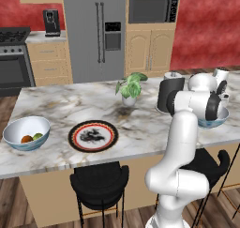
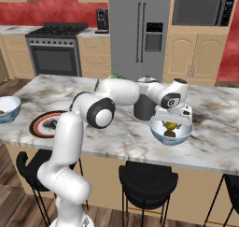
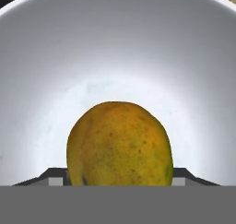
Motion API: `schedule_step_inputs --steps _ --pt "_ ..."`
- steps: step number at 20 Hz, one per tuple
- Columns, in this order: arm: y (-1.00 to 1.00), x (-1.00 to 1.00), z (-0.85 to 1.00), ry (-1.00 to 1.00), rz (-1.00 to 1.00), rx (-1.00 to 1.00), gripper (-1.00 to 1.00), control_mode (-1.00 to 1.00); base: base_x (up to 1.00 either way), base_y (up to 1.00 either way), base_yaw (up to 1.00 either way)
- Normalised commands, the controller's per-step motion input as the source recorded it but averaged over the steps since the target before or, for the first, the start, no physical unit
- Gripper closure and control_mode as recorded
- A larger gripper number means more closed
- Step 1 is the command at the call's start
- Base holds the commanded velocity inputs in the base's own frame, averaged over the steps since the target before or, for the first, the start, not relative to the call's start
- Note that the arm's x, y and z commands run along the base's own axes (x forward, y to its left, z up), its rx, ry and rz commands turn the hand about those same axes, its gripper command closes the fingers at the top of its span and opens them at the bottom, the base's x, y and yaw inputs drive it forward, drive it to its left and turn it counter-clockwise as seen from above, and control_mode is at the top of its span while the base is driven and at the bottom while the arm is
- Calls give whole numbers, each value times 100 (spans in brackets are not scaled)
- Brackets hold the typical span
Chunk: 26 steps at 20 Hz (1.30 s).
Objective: Take the fruits from the plate on the dining counter and place two fruits in each bowl.
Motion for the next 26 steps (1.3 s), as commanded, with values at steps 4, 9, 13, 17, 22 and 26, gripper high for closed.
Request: schedule_step_inputs --steps 4,9,13,17,22,26 --pt "0 0 -19 0 0 -2 100 -100 0 0 0" --pt "0 0 -7 0 0 0 100 -100 0 0 0" --pt "0 0 0 0 0 0 100 -100 0 0 0" --pt "0 0 0 0 0 0 -100 -100 0 0 0" --pt "0 0 0 0 0 0 -100 -100 0 0 0" --pt "0 0 0 0 0 0 -100 -100 0 0 0"
